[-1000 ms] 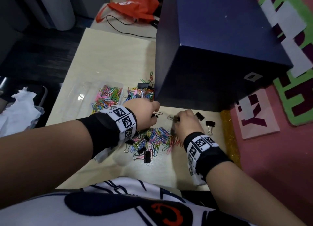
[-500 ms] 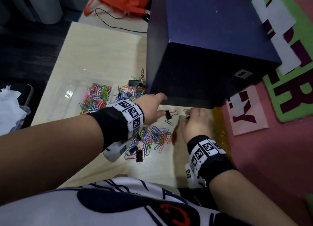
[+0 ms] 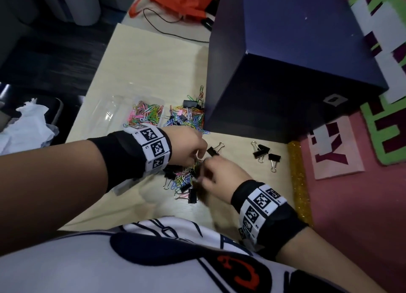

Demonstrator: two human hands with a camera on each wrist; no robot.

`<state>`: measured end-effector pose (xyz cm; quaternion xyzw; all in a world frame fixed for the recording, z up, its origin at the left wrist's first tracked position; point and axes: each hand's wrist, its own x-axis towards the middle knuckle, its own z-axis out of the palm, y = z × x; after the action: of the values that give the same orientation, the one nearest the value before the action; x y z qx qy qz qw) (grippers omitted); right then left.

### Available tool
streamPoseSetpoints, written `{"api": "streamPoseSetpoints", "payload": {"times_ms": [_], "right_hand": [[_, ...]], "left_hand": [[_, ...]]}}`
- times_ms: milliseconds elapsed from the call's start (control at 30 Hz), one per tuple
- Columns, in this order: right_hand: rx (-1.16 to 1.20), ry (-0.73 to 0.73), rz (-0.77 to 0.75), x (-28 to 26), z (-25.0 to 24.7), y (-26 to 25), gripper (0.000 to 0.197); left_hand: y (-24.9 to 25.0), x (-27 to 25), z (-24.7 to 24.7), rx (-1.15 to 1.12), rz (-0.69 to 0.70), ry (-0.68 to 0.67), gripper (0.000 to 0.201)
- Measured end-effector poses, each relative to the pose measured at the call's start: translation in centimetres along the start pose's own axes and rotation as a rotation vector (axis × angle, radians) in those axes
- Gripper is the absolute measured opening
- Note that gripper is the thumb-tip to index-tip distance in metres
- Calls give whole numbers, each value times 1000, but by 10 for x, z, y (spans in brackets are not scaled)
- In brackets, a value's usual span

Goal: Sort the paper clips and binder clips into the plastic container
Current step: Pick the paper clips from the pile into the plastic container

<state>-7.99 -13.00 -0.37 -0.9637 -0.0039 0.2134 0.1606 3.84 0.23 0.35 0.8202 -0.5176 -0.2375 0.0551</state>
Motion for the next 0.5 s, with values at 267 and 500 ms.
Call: {"api": "streamPoseSetpoints", "payload": {"times_ms": [267,500], "right_hand": [[-257,-150,-114,-9,22,-10,49],[-63,86,-26,-16,17,9,44]], "left_hand": [[13,-19,15,271,136,-255,35],[18,-23,30,423,147,-173,27]]}}
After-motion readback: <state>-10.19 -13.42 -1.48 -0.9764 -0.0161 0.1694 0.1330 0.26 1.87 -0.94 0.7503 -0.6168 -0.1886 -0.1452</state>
